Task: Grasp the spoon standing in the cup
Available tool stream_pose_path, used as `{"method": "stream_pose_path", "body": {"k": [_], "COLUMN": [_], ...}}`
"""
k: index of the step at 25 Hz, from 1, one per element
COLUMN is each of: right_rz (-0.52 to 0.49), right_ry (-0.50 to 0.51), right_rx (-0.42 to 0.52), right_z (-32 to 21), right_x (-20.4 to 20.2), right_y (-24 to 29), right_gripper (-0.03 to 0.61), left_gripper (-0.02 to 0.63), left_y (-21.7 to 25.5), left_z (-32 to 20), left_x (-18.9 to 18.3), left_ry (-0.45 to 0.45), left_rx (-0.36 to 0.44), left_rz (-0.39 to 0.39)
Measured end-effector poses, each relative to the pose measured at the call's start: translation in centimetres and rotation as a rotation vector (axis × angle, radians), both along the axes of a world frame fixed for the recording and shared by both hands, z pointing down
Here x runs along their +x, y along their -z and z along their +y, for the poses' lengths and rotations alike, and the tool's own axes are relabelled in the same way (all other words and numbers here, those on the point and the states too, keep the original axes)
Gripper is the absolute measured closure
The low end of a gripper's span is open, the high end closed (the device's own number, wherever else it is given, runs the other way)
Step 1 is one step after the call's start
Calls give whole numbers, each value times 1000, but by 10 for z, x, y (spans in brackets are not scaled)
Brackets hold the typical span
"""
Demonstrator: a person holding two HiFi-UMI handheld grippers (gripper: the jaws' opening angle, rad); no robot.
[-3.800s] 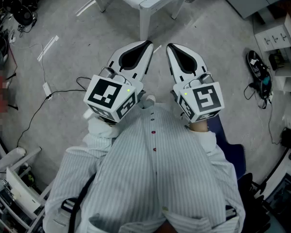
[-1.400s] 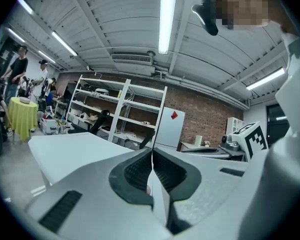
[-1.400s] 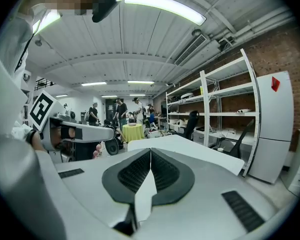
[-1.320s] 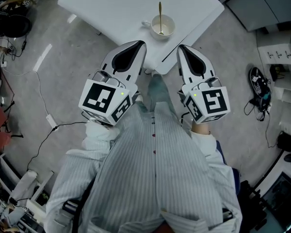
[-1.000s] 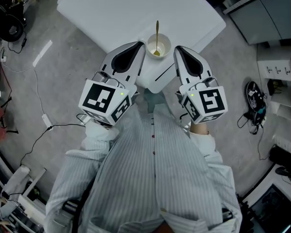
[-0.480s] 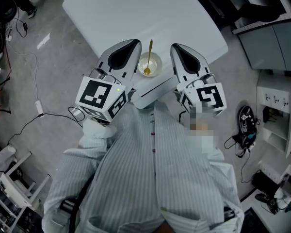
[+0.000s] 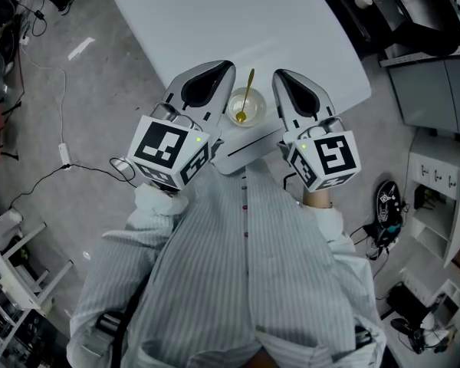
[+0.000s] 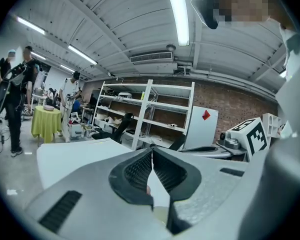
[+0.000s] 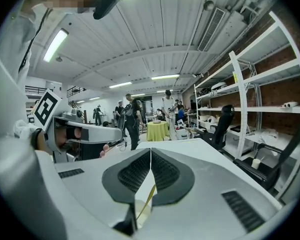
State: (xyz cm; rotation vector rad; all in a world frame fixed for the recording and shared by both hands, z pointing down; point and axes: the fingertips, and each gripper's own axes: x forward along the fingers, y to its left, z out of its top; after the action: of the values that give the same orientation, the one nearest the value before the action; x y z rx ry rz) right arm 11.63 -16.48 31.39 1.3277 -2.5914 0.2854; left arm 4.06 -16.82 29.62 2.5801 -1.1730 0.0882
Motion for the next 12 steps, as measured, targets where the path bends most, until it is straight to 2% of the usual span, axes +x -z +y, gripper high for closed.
{"method": "stream_pose_path", "body": {"k": [12], "right_rz": [-9], "right_ry": [-24], "right_rx": [-35], "right_z": [-5], "right_x": [-4], "right_y": [-13], "right_gripper": [568], "left_gripper": [600], "left_y": [-12], "left_z": [-7], "left_x": [-5], "left_ry": [-18], "left_rx": [-28], "left_rz": [3]}}
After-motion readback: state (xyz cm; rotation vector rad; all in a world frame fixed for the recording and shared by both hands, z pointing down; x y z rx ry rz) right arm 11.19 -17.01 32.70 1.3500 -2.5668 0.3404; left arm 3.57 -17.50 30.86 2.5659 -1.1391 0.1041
